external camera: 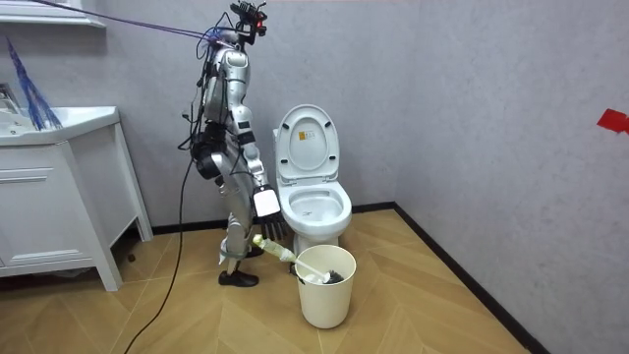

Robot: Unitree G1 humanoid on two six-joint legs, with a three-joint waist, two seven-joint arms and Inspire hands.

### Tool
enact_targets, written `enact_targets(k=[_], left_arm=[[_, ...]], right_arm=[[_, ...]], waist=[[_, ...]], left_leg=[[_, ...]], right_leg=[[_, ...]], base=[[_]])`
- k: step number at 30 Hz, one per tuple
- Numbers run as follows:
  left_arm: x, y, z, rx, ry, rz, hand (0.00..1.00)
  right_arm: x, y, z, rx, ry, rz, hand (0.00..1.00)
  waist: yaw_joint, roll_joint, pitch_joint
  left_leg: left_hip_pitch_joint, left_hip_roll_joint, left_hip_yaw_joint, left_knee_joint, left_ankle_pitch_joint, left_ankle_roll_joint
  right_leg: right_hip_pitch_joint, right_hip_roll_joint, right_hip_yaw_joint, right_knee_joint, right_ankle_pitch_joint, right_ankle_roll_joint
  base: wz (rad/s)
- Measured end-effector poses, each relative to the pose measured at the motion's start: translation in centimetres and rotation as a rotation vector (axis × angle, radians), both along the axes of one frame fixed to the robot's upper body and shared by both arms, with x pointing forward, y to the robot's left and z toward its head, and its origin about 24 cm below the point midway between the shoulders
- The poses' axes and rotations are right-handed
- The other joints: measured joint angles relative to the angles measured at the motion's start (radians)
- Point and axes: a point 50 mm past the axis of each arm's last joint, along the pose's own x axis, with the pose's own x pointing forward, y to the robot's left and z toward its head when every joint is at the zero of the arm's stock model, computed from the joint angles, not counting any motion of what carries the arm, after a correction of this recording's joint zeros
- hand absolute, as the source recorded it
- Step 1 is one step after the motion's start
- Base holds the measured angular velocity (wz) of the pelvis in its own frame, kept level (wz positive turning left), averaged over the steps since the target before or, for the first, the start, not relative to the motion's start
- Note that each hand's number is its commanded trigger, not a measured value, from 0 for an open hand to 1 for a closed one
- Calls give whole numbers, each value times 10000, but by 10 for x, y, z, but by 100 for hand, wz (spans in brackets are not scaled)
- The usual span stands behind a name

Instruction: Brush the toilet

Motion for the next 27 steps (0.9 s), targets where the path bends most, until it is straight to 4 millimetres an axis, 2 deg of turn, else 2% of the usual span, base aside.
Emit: enact_targets(k=[3, 9, 15, 18, 24, 25, 26, 27], left_arm=[[14, -2, 5, -9, -463, -156, 0], [43, -6, 20, 86, -1432, -336, 0], [51, -9, 26, 74, -1879, -239, 0], [50, -11, 25, -93, -1851, -158, 0], [55, -14, 28, -392, -2136, 83, 0], [56, -14, 29, -390, -2180, 96, 0], [57, -13, 30, -362, -2280, 134, 0], [58, -13, 32, -340, -2351, 126, 0]], right_arm=[[6, 0, 3, 47, -205, -14, 0], [17, -6, 13, -139, -492, 164, 0], [32, -12, 25, -414, -832, 333, 0], [37, -11, 28, -432, -964, 376, 0], [40, -19, 34, -580, -1116, 267, 0], [40, -19, 35, -595, -1116, 254, 5], [40, -20, 36, -610, -1135, 245, 31], [40, -20, 36, -623, -1139, 244, 75]], waist=[[31, -23, 66], [189, -42, 91], [292, -24, 94], [337, -3, 101], [454, 26, 120], [466, 31, 118], [485, 28, 122], [509, 26, 123]], left_leg=[[-468, -2, 16, 263, 3, 4], [-1790, -76, 98, 1097, -54, 5], [-2922, -143, 45, 1875, -108, -44], [-3291, -142, 6, 2170, -135, -81], [-4152, -150, -18, 2734, -151, -109], [-4241, -146, -18, 2820, -168, -113], [-4378, -149, -15, 2961, -201, -119], [-4499, -141, -31, 3151, -281, -143]], right_leg=[[-506, -66, 22, 384, -78, -56], [-1983, -423, 60, 1645, -447, -235], [-3169, -686, 24, 2711, -742, -441], [-3521, -720, 28, 3037, -837, -496], [-4358, -866, -5, 3683, -962, -650], [-4424, -869, -10, 3755, -989, -653], [-4542, -901, -20, 3904, -1042, -677], [-4655, -915, -21, 4073, -1121, -706]], base=[[0], [4], [11], [6], [5], [5], [4], [4]])
